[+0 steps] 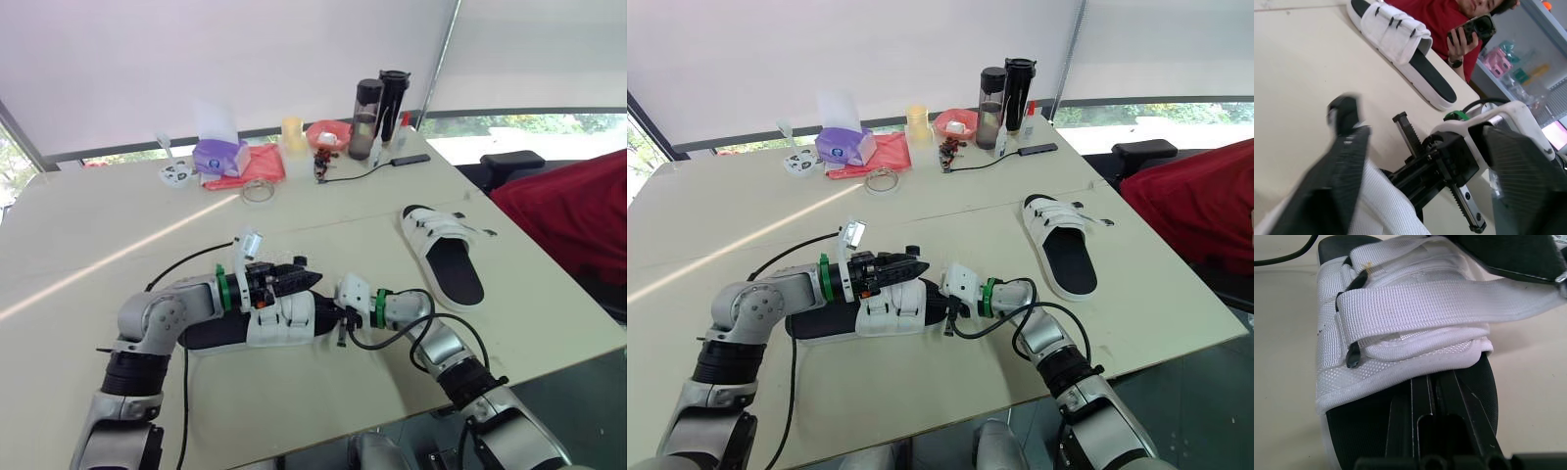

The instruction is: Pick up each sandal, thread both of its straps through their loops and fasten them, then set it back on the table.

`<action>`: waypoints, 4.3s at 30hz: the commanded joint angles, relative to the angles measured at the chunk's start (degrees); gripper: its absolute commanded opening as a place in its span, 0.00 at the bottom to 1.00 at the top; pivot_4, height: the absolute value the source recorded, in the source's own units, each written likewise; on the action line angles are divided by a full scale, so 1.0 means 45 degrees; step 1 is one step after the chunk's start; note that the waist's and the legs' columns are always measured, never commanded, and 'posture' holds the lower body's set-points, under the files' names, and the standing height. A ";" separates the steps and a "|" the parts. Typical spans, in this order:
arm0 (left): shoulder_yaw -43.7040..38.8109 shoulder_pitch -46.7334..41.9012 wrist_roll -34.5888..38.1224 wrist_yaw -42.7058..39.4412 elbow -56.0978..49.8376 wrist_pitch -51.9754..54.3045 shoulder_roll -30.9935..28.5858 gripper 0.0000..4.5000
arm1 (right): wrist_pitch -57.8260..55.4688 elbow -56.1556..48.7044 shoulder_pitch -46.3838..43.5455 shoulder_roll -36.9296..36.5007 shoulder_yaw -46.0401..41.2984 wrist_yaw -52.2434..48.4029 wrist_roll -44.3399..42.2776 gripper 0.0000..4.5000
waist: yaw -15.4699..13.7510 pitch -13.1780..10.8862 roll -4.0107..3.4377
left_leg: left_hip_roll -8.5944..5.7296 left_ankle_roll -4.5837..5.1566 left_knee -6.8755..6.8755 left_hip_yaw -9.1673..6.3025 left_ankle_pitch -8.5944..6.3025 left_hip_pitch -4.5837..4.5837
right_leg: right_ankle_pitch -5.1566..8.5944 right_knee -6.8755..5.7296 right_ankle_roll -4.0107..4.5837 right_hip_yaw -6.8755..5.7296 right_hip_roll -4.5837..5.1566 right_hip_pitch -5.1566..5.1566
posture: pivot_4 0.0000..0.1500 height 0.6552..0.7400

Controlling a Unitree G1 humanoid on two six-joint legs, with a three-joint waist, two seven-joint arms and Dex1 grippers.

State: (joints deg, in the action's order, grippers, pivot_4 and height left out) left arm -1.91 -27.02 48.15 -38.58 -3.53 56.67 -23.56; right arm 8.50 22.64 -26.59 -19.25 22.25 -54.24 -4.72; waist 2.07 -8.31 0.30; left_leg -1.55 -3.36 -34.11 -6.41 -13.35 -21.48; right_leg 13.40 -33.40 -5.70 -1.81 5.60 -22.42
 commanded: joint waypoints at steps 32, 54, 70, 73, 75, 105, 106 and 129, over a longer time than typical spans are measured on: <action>0.2140 -0.3974 -0.4788 -0.6280 0.5788 -0.4271 -0.0854 0.47 | -0.1059 0.2188 0.0782 -0.0276 0.0710 0.0346 0.1452 0.01 | 0.0063 -0.0029 0.0028 | 0.0017 0.0005 0.0005 -0.0002 0.0003 -0.0005 | -0.0001 -0.0012 0.0000 -0.0002 -0.0003 -0.0007 | 1.00 1.00; -0.0273 -0.4105 -0.2860 -0.6438 0.4331 -0.2754 -0.0700 0.01 | -0.0990 0.2209 0.0761 -0.0317 0.0780 0.0241 0.1510 0.01 | 0.0051 -0.0097 0.0017 | 0.0019 0.0006 0.0005 -0.0005 0.0004 -0.0006 | -0.0001 -0.0016 -0.0001 -0.0002 -0.0005 -0.0006 | 1.00 1.00; 0.1529 -0.4711 -0.6478 -0.6324 0.9952 -0.6906 -0.0429 0.01 | -0.1067 0.2064 0.0885 -0.0290 0.0839 0.0234 0.1510 0.01 | 0.0009 -0.0112 0.0042 | -0.0010 0.0008 0.0002 0.0006 0.0005 0.0006 | -0.0003 -0.0038 -0.0003 -0.0009 -0.0010 -0.0004 | 1.00 1.00; 0.2310 -0.4839 -0.7459 -0.6633 1.0704 -0.8070 -0.0261 0.01 | -0.1066 0.2104 0.0826 -0.0261 0.0833 0.0280 0.1499 0.01 | 0.0011 -0.0102 0.0032 | -0.0006 0.0006 0.0002 0.0009 0.0004 0.0011 | -0.0003 -0.0036 -0.0003 -0.0010 -0.0007 0.0004 | 1.00 1.00; 0.2743 -0.4934 -0.8016 -0.6886 1.1107 -0.8701 -0.0246 0.01 | -0.1079 0.2100 0.0806 -0.0245 0.0831 0.0305 0.1494 0.01 | 0.0018 -0.0088 0.0017 | 0.0000 0.0006 0.0002 0.0003 0.0004 0.0012 | -0.0003 -0.0036 -0.0003 -0.0009 -0.0004 0.0009 | 1.00 1.00; -0.1982 -0.0606 -0.3681 -0.4455 -0.0018 -0.2105 -0.2066 0.99 | -0.2642 -0.2993 0.2621 0.0010 -0.1862 0.2199 -0.0977 0.01 | -0.0150 -0.0283 -0.0049 | 0.0012 0.0037 0.0049 -0.0001 0.0012 -0.0045 | 0.0004 -0.0182 -0.0026 0.0045 0.0011 -0.0075 | 1.00 1.00; -0.2127 -0.0084 -0.3407 -0.4085 -0.0856 -0.1686 -0.2088 0.99 | -0.2985 -0.3607 0.2810 -0.0088 -0.2044 0.2299 -0.1124 0.01 | -0.0286 -0.0311 -0.0018 | 0.0014 0.0037 0.0034 -0.0006 0.0014 -0.0099 | 0.0001 -0.0185 -0.0026 0.0041 0.0005 -0.0126 | 1.00 1.00; -0.3851 0.5769 0.1579 -0.1655 -0.4596 0.1588 -0.2684 0.99 | -0.7131 -1.1081 0.5092 -0.3334 -0.4869 0.2614 -0.2745 0.01 | -0.0625 -0.0591 0.0056 | -0.0049 -0.0005 -0.0059 0.0026 0.0045 -0.0445 | -0.0037 -0.0191 0.0049 0.0023 -0.0003 -0.0419 | 1.00 1.00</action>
State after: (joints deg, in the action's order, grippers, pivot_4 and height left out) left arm -19.69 -0.51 54.50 -46.89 -24.60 64.60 -35.64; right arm -23.17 -24.67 -4.05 -33.97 1.44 -42.98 -16.11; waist -0.74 -10.97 0.55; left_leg -1.77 -3.38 -34.39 -6.29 -13.15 -23.48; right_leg 13.23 -34.27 -5.48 -1.71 5.58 -24.30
